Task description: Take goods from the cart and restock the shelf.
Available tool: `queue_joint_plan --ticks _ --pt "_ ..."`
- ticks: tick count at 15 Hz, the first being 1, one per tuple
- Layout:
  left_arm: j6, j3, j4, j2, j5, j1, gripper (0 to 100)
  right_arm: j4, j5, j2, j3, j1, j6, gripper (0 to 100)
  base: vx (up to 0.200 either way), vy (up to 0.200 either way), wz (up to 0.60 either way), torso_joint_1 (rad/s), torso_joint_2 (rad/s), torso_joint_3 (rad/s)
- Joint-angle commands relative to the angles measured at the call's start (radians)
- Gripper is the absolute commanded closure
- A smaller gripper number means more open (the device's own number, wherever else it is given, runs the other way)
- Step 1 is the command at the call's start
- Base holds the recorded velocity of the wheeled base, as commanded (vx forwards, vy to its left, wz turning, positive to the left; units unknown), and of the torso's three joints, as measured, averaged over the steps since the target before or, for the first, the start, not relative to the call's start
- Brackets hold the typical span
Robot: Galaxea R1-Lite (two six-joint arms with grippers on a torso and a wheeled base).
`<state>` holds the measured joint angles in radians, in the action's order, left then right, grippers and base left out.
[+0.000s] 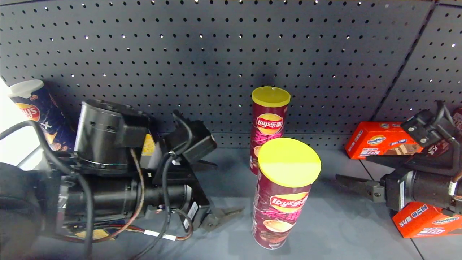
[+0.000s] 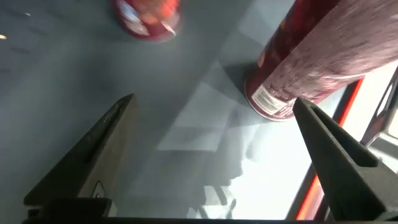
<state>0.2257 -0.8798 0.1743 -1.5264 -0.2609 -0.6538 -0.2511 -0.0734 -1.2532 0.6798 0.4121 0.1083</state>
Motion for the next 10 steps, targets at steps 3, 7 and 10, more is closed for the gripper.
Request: queue_joint_plan --ticks 3,7,10 --pt "-0.059 0.119 0.001 0.434 0.003 0.111 0 -0.001 0.006 0.296 -0.026 -0.21 0.001 0 0.0 0.0 0.0 0.0 0.0 0.0" --pt "-0.06 0.282 0.002 0.692 0.046 0.177 0 0.006 0.007 0.62 -0.184 -0.421 0.005 0 0.0 0.0 0.0 0.0 0.0 0.0" --pt "-0.055 0.389 0.002 0.824 0.097 0.174 0 0.121 0.006 0.824 -0.278 -0.486 0.007 0 0.0 0.0 0.0 0.0 0.0 0.0"
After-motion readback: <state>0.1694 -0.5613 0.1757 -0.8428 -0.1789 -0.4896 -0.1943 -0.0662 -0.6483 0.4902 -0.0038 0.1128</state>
